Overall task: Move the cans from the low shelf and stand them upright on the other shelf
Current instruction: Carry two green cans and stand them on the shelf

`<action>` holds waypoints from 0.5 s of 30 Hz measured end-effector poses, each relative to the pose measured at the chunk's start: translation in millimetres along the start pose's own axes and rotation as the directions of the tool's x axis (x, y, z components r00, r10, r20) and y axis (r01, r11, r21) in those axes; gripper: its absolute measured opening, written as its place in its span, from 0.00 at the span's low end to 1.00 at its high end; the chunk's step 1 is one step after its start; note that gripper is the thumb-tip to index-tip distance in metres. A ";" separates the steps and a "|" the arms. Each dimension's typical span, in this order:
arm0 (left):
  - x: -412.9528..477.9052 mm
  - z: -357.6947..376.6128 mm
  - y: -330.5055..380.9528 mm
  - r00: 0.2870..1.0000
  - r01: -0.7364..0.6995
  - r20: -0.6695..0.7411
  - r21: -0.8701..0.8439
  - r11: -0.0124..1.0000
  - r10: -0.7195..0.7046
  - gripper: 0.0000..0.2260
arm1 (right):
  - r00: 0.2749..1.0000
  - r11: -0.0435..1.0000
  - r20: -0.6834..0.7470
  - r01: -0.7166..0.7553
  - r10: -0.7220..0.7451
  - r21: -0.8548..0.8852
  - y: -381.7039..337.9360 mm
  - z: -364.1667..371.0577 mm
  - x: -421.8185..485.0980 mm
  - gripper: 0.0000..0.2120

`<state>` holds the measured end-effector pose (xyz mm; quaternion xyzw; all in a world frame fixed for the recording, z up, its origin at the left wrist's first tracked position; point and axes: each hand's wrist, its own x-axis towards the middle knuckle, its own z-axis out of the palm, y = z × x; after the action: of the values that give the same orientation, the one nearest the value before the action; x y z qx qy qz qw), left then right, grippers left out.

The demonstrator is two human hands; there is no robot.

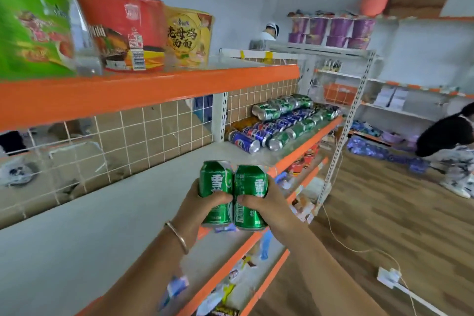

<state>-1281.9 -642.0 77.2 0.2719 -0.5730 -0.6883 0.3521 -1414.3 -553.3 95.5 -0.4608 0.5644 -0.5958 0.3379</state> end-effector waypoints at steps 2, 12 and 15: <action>12.7 -7.1 -2.8 0.998 0.016 -0.067 -0.005 1.000 -0.016 0.18 | 0.999 1.000 0.051 0.016 -0.016 -0.006 7.6 1.2 24.1 0.15; 48.8 -40.7 -21.8 0.908 -0.002 -0.419 -0.049 0.999 -0.019 0.27 | 0.939 0.998 0.343 -0.049 0.035 0.033 44.3 22.3 117.6 0.17; 45.7 -48.4 -28.3 0.874 -0.020 -0.486 -0.067 0.998 -0.015 0.24 | 0.904 0.998 0.424 -0.064 0.048 0.024 54.6 31.8 130.3 0.19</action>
<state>-1276.8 -704.6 41.3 0.4228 -0.4419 -0.6172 0.4950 -1436.4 -692.4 61.7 -0.5562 0.4796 -0.4821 0.4777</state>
